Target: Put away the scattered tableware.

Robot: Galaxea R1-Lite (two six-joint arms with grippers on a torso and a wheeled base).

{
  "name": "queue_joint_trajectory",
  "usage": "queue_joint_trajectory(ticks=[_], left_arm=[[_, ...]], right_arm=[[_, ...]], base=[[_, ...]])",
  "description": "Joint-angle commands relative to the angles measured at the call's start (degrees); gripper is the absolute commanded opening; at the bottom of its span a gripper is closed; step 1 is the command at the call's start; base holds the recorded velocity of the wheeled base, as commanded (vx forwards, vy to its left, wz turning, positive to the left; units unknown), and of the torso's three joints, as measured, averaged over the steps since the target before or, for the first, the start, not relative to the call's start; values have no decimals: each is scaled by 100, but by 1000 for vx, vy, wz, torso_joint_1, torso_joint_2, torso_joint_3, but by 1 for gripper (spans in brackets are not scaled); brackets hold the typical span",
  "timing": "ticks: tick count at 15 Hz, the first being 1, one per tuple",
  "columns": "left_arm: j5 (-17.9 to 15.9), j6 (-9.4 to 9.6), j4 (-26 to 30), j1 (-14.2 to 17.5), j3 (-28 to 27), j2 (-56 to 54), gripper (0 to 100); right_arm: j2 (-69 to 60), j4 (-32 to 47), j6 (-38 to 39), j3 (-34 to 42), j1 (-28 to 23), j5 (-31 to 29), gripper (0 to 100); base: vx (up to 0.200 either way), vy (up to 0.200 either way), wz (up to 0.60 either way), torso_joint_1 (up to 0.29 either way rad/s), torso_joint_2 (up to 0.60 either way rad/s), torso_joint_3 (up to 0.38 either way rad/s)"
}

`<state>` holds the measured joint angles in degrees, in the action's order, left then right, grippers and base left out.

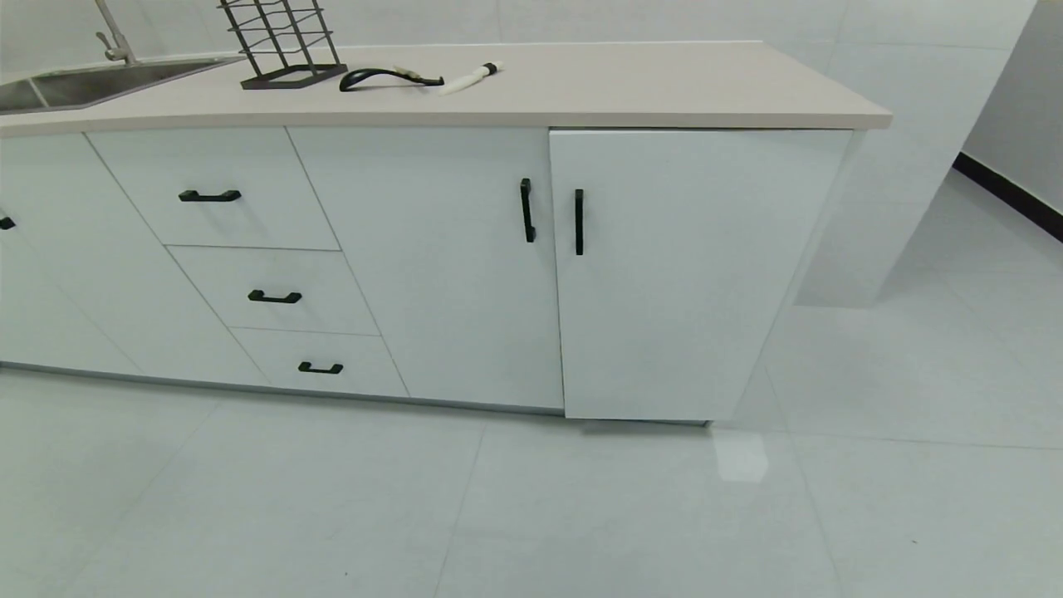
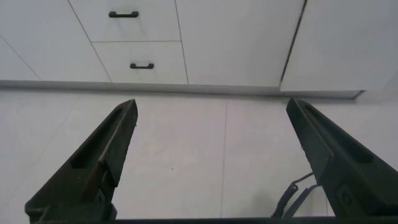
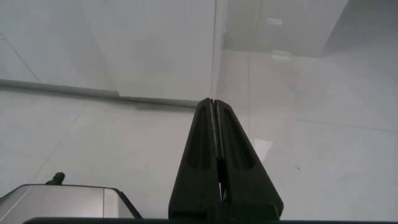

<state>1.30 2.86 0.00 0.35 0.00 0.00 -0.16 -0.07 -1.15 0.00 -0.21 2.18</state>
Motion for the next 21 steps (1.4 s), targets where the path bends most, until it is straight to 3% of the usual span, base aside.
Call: queue_joint_trajectory(ticks=[1, 21], left_arm=[[1, -5, 0, 0, 0, 0, 100], [1, 12, 0, 0, 0, 0, 100]], right_arm=[[16, -1, 35, 0, -6, -16, 0], [16, -1, 79, 0, -6, -69, 0]], base=[[200, 200, 0, 7, -2, 7], [0, 200, 0, 4, 3, 2]])
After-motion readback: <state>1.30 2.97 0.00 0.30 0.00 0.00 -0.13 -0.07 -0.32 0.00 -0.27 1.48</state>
